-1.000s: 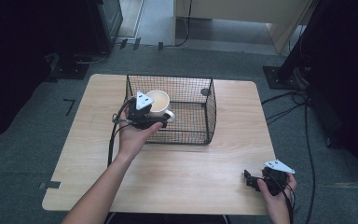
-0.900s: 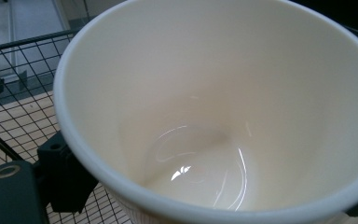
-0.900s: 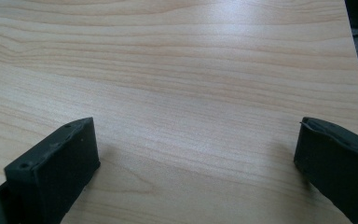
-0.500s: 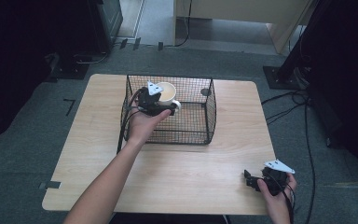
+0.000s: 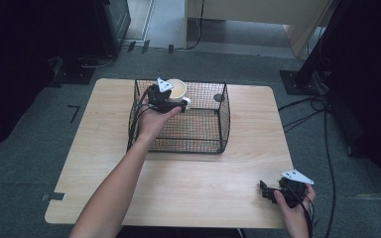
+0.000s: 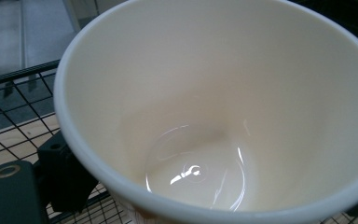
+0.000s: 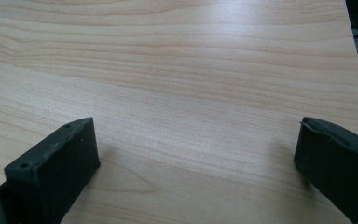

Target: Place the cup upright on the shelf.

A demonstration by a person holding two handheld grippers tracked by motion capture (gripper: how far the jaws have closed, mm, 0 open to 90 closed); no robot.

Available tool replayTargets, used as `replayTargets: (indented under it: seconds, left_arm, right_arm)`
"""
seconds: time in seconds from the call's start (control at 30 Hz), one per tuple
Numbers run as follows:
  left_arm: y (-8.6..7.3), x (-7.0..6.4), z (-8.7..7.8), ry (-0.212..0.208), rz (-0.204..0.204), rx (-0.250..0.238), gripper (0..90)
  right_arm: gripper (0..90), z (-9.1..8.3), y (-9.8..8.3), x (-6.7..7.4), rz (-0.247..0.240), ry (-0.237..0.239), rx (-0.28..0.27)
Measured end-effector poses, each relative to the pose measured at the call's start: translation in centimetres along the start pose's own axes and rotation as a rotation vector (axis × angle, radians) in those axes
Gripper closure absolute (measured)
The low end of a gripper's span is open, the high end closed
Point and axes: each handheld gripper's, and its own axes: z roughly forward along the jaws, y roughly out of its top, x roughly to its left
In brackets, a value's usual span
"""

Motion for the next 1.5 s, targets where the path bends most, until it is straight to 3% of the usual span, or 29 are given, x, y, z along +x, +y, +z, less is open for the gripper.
replayTargets:
  seconds: [0.07,0.17,0.37,0.5,0.93,1.0,1.17,1.3,1.33,1.43,1.5]
  left_arm:
    - [-0.1,0.2,0.5,-0.018,0.007,0.020,8.6]
    - [-0.5,0.3,1.2,-0.001,0.062,0.067,8.6]
    - [-1.3,0.8,2.3,-0.014,0.007,0.125,8.6]
    - [-1.8,0.6,3.0,-0.009,0.012,0.197,8.6]
    - [-3.2,0.0,4.4,-0.059,0.103,0.346,8.6]
    - [-3.3,-0.2,4.4,-0.067,0.114,0.351,8.6]
    - [-3.4,0.0,4.4,-0.096,0.099,0.356,8.5]
    - [-3.4,-0.2,4.3,-0.048,0.101,0.369,8.5]
    - [-3.3,0.0,4.2,-0.012,0.124,0.405,8.2]
    - [-3.1,0.4,4.0,-0.019,0.074,0.442,7.6]
    - [-2.9,0.5,3.9,-0.012,0.067,0.455,2.5]
  right_arm:
    - [0.0,0.0,0.0,0.0,0.000,0.000,0.000]
    - [0.0,0.0,0.0,0.0,0.000,0.000,0.000]
    - [0.0,0.0,0.0,0.0,0.000,0.000,0.000]
    - [0.0,0.0,0.0,0.0,0.000,0.000,0.000]
    - [0.0,0.0,0.0,0.0,0.000,0.000,0.000]
    - [0.0,0.0,0.0,0.0,0.000,0.000,0.000]
    - [0.0,0.0,0.0,0.0,0.000,0.000,0.000]
    - [0.0,0.0,0.0,0.0,0.000,0.000,0.000]
    - [0.0,0.0,0.0,0.0,0.000,0.000,0.000]
    - [0.0,0.0,0.0,0.0,0.000,0.000,0.000]
    - [0.0,0.0,0.0,0.0,0.000,0.000,0.000]
